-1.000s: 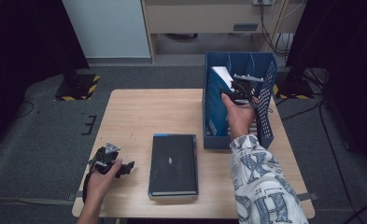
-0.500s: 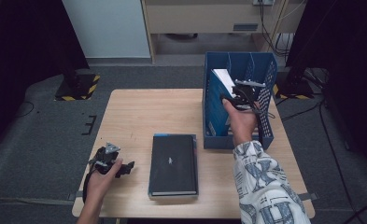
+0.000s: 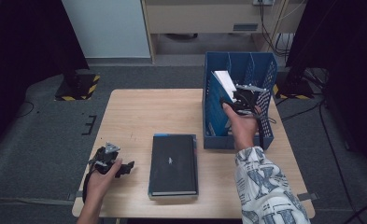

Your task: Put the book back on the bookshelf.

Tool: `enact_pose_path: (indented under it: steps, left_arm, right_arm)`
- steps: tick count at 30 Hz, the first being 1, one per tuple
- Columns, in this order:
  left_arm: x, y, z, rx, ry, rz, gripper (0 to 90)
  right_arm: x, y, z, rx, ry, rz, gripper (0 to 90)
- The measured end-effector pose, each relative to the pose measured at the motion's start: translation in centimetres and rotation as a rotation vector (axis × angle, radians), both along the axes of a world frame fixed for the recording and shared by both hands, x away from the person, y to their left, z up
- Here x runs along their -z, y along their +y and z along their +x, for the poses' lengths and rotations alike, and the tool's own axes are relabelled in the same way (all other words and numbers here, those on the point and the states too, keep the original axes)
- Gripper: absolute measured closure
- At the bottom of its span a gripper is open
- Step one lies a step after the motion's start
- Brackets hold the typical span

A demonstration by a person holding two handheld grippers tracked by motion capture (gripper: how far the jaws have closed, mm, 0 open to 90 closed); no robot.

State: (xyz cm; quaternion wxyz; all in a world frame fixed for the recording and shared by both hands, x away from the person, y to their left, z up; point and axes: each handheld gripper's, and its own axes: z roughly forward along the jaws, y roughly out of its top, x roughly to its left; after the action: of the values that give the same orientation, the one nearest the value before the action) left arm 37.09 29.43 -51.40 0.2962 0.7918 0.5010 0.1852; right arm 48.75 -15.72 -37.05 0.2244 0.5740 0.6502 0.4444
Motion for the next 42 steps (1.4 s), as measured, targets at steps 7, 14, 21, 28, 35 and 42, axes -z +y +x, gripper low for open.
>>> enact_pose_path:
  steps: [7, 14, 21, 28, 35, 42]
  left_arm:
    - [0.0, -0.1, 0.0, -0.002, -0.001, -0.002, 7.6]
    - [0.0, -0.1, 0.0, -0.003, -0.001, -0.002, 7.6]
    - [0.0, -0.1, 0.0, -0.002, 0.0, -0.003, 7.6]
    - [0.0, -0.1, 0.0, -0.002, 0.0, -0.004, 7.6]
    - [0.0, -0.1, 0.0, 0.0, 0.001, -0.004, 7.6]
    - [0.0, -0.2, 0.1, 0.007, 0.002, 0.0, 7.5]
  right_arm:
    - [-0.2, -0.2, -0.1, -0.014, 0.013, 0.044, 47.0]
    - [-0.8, -0.3, -0.1, -0.023, 0.014, 0.05, 46.4]
    - [-1.7, -0.2, 0.2, -0.034, 0.01, 0.042, 46.7]
    - [-2.1, 0.1, 0.5, -0.037, 0.016, 0.034, 48.2]
    - [-2.3, 0.4, 1.0, -0.04, 0.025, 0.038, 48.6]
    - [-2.6, 0.9, 1.1, -0.052, 0.031, 0.017, 49.4]
